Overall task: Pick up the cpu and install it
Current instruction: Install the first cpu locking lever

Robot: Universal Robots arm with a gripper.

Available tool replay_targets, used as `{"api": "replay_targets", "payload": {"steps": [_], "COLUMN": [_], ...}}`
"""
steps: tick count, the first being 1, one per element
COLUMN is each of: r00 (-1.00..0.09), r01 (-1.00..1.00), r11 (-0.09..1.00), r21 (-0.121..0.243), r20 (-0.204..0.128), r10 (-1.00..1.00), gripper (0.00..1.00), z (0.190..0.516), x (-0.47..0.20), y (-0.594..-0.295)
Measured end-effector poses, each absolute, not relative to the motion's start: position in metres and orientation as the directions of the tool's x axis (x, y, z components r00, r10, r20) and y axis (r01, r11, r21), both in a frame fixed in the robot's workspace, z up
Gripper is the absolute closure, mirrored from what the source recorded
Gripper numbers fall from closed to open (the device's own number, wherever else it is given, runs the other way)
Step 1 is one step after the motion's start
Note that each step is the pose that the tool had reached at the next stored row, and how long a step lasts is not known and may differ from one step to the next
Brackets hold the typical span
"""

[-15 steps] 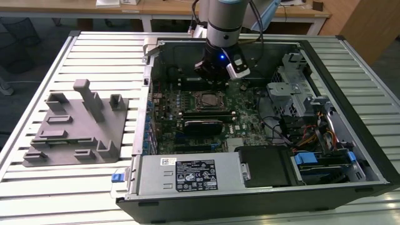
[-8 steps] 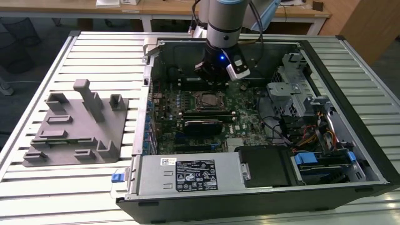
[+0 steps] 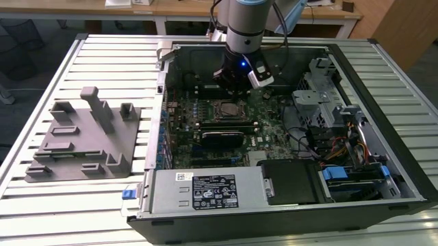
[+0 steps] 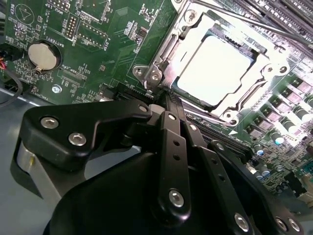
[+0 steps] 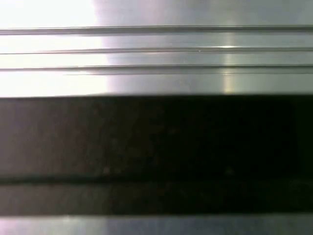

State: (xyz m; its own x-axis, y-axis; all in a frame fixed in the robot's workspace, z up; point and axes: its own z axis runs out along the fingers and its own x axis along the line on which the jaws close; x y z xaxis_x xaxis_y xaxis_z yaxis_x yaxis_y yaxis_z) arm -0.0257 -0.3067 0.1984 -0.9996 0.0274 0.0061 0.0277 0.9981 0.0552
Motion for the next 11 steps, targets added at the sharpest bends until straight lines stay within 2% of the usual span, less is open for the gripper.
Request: {"api": "replay_targets", "payload": {"steps": [11], "r00": [-1.000], "r01": [0.028], "r11": [0.998], "r21": [0.055], "r20": [0.006], "r10": [0.027], "gripper": [0.89], "z": [0.2002], "x": [-0.0256], "y": [-0.3066]}}
